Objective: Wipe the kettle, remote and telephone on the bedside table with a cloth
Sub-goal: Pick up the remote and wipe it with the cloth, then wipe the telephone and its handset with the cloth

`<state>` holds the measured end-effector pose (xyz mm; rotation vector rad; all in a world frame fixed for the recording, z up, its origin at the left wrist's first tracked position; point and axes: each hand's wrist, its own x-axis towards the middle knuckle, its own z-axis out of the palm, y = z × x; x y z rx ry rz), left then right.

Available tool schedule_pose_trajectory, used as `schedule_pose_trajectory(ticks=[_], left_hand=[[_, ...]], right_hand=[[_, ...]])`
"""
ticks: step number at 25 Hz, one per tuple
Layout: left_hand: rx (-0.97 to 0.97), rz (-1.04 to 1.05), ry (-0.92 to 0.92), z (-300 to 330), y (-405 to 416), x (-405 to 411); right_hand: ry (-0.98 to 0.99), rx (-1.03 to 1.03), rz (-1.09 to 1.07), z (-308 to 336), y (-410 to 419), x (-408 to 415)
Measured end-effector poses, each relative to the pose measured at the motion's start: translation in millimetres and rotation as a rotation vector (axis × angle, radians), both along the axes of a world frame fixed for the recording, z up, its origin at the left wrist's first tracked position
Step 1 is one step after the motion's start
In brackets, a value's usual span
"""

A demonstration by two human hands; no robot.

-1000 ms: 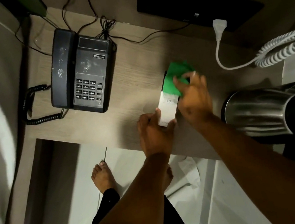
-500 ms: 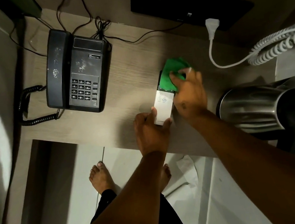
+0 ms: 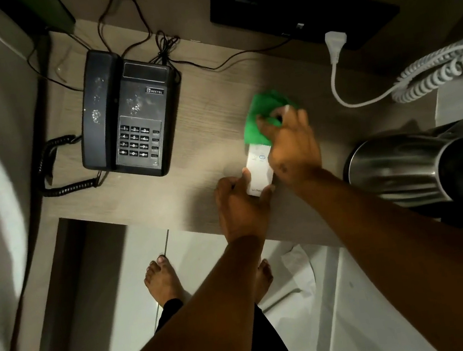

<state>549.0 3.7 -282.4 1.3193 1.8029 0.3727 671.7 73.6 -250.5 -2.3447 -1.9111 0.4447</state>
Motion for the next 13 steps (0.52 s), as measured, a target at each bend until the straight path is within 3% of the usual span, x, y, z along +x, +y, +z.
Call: schedule_pose_trajectory(ticks=[3,6,8,10,13], left_hand=[[-0.015,0.066,-0.057,5.6,-1.6,3.3],[-0.02,-0.003,-0.021,14.0,-1.4,0.3],[0.063,-0.054,-0.006,20.7,-3.1,-17.3],[0.184,-0.014,0.081,27.3,3.1,-59.9],[0.239,0.127,0.29,27.2,41.8,-132.4]], right_hand=[[0.039,-0.042,0.08,2.6,-36.4,-10.9],[0.252,-0.003,-0.197,9.5,-55.3,-5.8],[0.286,0.088,-0.29,19.5,-46.9,-7.2],[0.316,0.178,-0.299,29.7,-27.6,-26.1],[0.279,0.267,-0.14,44.6,19.0,-77.8]])
